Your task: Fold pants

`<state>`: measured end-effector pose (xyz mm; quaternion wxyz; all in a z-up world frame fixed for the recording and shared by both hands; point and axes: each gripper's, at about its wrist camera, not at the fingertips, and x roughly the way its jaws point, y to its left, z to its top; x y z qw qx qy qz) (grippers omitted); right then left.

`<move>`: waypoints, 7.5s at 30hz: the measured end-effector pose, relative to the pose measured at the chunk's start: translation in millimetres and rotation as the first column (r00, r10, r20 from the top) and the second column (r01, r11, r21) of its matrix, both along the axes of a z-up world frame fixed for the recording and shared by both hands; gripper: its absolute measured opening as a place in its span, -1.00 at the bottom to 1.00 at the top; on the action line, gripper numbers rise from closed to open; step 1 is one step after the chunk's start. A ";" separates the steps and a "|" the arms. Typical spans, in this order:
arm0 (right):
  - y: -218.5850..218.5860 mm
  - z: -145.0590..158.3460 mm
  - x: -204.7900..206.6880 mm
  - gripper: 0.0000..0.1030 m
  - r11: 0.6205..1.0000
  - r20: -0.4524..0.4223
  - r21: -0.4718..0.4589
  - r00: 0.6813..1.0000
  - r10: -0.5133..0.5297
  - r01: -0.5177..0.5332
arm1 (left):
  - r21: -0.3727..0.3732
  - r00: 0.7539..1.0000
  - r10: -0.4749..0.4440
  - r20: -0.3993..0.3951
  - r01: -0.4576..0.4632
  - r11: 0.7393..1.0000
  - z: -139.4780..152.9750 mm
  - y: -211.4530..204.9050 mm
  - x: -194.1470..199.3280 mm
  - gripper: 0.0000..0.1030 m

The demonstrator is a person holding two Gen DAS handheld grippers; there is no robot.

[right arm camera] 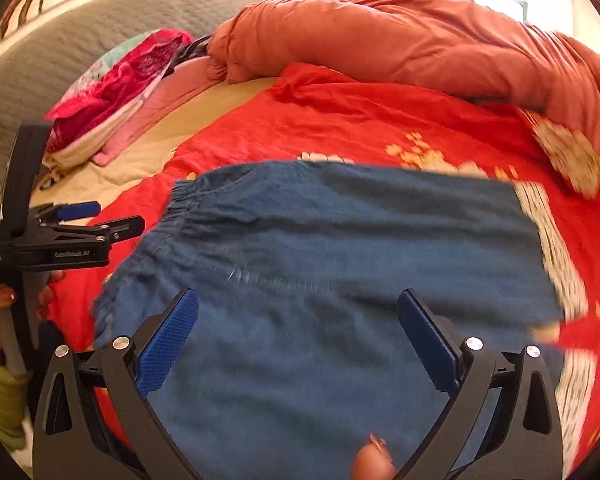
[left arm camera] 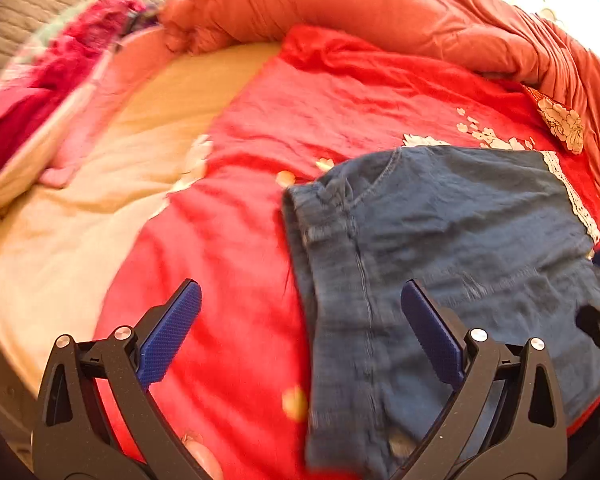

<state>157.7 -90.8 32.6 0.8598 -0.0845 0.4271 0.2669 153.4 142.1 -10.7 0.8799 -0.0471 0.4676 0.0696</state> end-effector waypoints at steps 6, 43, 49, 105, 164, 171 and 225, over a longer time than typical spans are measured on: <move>42.5 -20.9 80.0 0.92 0.988 -0.022 -0.115 0.995 0.100 -0.101 | -0.100 0.997 -0.067 -0.048 0.062 0.993 -23.1 18.1 53.7 0.76; 69.7 -21.7 117.7 -0.90 0.892 0.030 -0.096 0.894 0.447 -0.443 | -0.074 0.963 -0.214 0.163 0.228 0.971 -2.0 6.2 43.5 -0.36; 36.0 11.6 68.0 -0.90 0.918 0.107 -0.014 0.912 0.395 -0.396 | -0.038 0.934 -0.242 0.262 0.260 0.965 25.0 -6.2 1.8 -0.36; -26.1 -17.0 -139.3 -0.42 0.931 -0.029 0.230 0.955 0.296 -0.282 | -0.025 0.931 -0.348 0.115 0.353 0.935 1.5 -90.2 -103.6 -0.04; -77.6 -14.0 74.2 0.91 0.980 -0.013 -0.118 0.986 -0.165 0.162 | -0.268 0.825 -0.560 0.079 0.559 0.785 -38.0 -207.6 -51.0 -0.46; -59.4 -55.0 127.9 0.88 0.938 -0.070 -0.272 0.968 -0.240 0.214 | -0.291 0.800 -0.589 0.110 0.593 0.751 -36.8 -209.3 -58.6 -0.47; -326.0 -23.0 -128.0 -0.28 0.638 -0.326 0.406 0.756 -0.568 0.654 | -0.186 0.721 -0.654 0.231 0.692 0.698 -22.9 -210.1 -82.2 -0.79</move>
